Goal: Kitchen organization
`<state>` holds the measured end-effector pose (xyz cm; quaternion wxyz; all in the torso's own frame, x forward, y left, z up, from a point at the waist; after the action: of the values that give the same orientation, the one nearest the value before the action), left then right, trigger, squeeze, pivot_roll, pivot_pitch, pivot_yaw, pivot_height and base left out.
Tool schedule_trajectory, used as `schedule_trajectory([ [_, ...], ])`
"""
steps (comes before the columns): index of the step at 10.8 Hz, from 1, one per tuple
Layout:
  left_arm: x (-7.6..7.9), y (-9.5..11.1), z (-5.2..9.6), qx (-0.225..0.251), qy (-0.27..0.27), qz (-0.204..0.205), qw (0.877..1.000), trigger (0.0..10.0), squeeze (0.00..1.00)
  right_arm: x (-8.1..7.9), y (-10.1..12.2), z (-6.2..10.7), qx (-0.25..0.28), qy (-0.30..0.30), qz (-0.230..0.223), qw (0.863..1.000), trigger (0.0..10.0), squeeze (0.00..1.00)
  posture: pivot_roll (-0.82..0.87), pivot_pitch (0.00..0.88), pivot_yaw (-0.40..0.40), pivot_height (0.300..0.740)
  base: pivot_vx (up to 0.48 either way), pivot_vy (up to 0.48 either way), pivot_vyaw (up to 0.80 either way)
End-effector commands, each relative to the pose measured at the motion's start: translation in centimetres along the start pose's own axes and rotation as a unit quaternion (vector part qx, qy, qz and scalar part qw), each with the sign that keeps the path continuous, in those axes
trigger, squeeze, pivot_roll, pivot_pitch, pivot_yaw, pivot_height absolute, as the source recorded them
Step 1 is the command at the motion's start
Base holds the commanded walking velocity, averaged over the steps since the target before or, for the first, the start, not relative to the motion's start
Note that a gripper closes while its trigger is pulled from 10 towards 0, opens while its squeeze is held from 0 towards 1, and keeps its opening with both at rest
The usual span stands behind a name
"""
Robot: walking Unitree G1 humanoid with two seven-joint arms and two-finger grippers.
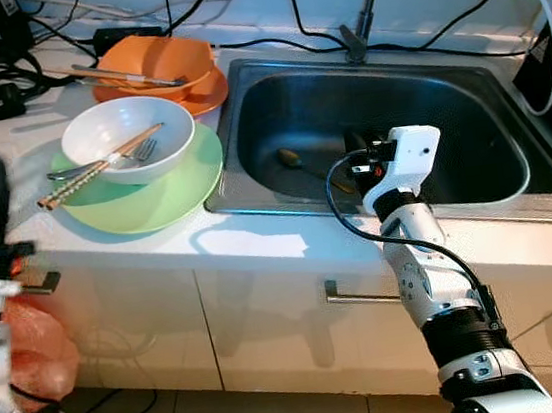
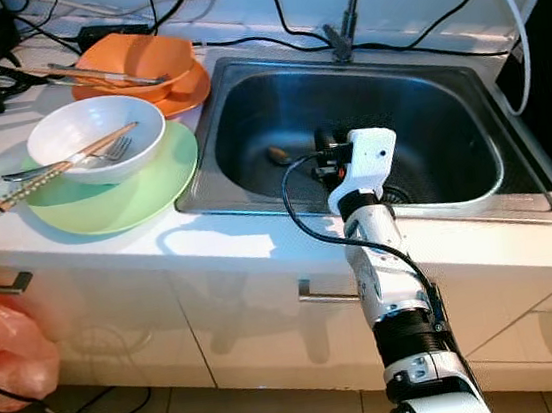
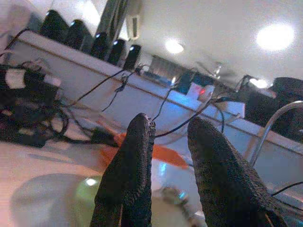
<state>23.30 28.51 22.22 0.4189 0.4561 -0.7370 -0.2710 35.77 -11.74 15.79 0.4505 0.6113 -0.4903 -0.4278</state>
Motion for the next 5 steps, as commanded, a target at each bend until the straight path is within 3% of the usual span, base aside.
schedule_trajectory([
  [1, -0.4, -0.9, 0.6, -0.021, 0.005, 0.008, 1.000, 10.0, 0.00, 0.4, -0.1, 0.1, 0.000, -0.005, -0.001, 1.000, 10.0, 0.00, 0.17, 0.081, -0.104, 0.740, 0.000, 0.000, 0.00],
  [5, 1.4, -4.1, 1.0, -0.076, -0.031, 0.039, 0.996, 10.0, 0.00, 0.4, -0.1, 0.2, 0.004, -0.005, 0.000, 1.000, 10.0, 0.00, 0.16, 0.082, -0.104, 0.740, 0.000, 0.000, 0.00],
])
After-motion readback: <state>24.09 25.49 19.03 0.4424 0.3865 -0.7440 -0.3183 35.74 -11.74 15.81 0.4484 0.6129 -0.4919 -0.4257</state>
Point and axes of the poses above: a point about 5 cm out from each wrist's last joint towards the gripper, its own z axis pointing back from the gripper into the wrist, its own y axis along the axis of the wrist's last joint, x = y × z, the point moved 1 cm from there along -z, pointing out of the wrist towards the gripper, and after that the axes turned 6 degrees about z, right-handed, at the moved point
